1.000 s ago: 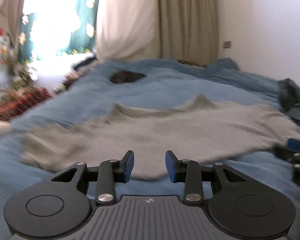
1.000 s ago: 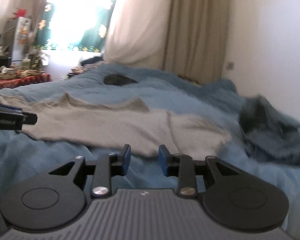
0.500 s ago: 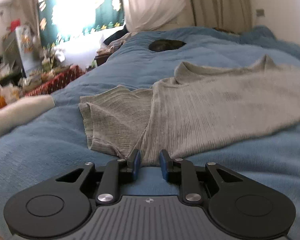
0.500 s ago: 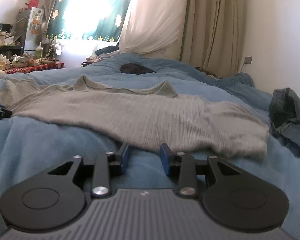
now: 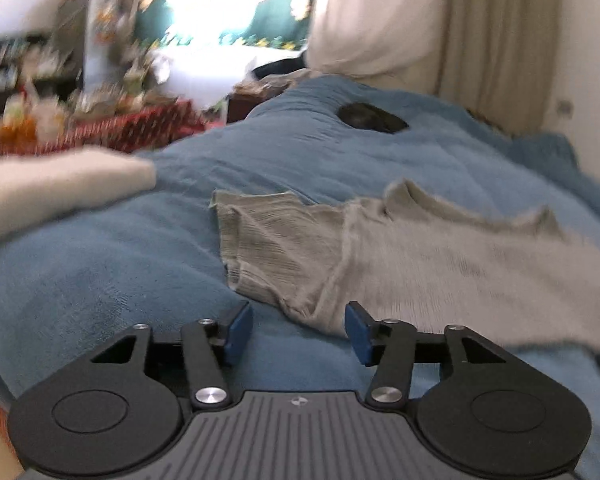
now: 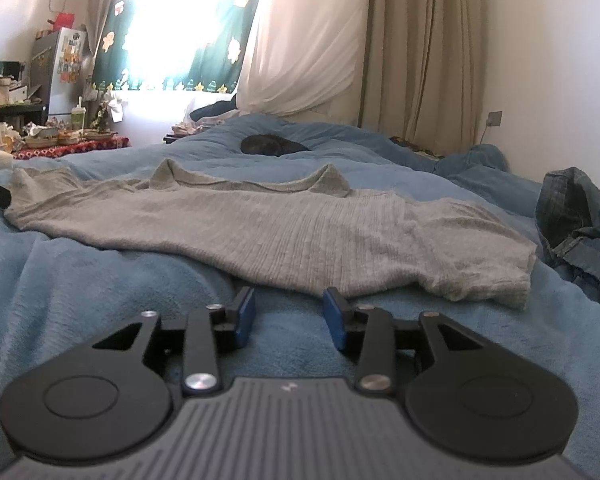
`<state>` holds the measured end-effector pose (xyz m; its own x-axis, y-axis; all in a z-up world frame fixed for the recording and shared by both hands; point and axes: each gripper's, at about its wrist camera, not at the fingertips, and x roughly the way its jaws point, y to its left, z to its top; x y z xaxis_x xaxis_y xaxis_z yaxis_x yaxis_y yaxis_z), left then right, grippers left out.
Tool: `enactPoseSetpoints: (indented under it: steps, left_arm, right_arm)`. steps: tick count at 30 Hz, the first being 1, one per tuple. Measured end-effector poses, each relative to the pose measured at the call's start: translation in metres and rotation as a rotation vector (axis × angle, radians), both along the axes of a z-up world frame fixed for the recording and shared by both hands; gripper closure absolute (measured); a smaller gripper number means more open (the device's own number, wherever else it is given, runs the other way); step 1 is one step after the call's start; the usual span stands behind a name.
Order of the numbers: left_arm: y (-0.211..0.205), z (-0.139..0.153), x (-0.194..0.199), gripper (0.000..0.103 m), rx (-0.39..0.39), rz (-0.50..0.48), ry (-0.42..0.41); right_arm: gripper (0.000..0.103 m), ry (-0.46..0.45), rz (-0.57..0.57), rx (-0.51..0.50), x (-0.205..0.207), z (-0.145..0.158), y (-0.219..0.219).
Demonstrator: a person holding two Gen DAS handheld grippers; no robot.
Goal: Fold clothes
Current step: 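Move the left gripper to the sweater's side edge and grasp it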
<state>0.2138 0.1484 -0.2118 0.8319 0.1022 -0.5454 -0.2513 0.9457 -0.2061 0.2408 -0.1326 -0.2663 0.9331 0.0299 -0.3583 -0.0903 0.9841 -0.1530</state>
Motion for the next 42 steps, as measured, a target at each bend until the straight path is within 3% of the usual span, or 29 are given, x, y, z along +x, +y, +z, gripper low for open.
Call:
enactPoseSetpoints:
  steps: [5,9,10,12,14,18,22,29,33,34,40,42]
  left_arm:
    - [0.011,-0.008,0.017,0.052,-0.077,0.068,-0.016]
    - [0.015,-0.011,0.026,0.069,-0.089,0.164,-0.016]
    - [0.016,-0.012,0.028,0.081,-0.095,0.191,-0.016]
    - [0.019,-0.012,0.028,0.095,-0.114,0.24,-0.016]
    - [0.022,-0.012,0.023,0.096,-0.136,0.274,-0.024]
    - [0.005,-0.001,0.002,0.096,-0.065,0.271,-0.068]
    - [-0.011,-0.002,-0.006,0.094,-0.01,0.253,-0.052]
    - [0.003,0.002,-0.01,0.093,-0.094,0.283,-0.034]
    - [0.014,0.02,-0.016,0.061,-0.09,0.28,-0.074]
    - [0.018,0.025,-0.014,0.059,-0.077,0.272,-0.083]
    - [0.053,0.031,0.05,0.059,0.039,0.096,0.06]
    - [0.065,0.023,0.068,0.059,-0.001,0.03,0.113]
  right_arm:
    - [0.049,-0.005,-0.004,0.023,-0.008,0.008,-0.003]
    - [0.043,-0.007,-0.007,0.029,-0.014,0.013,-0.004]
    - [0.043,-0.006,-0.008,0.029,-0.015,0.014,-0.004]
    - [0.043,-0.004,-0.01,0.028,-0.016,0.015,-0.004]
    - [0.042,-0.001,-0.012,0.025,-0.016,0.015,-0.003]
    - [0.041,0.003,-0.011,0.026,-0.017,0.016,-0.004]
    - [0.041,0.006,-0.009,0.028,-0.016,0.017,-0.004]
    - [0.035,-0.016,-0.002,0.05,-0.023,0.028,-0.009]
    - [0.035,-0.036,-0.003,0.079,-0.028,0.042,-0.015]
    - [0.035,-0.041,-0.003,0.085,-0.029,0.045,-0.016]
    - [0.034,-0.055,-0.004,0.085,-0.034,0.053,-0.021]
    - [0.034,-0.055,-0.004,0.081,-0.035,0.053,-0.022]
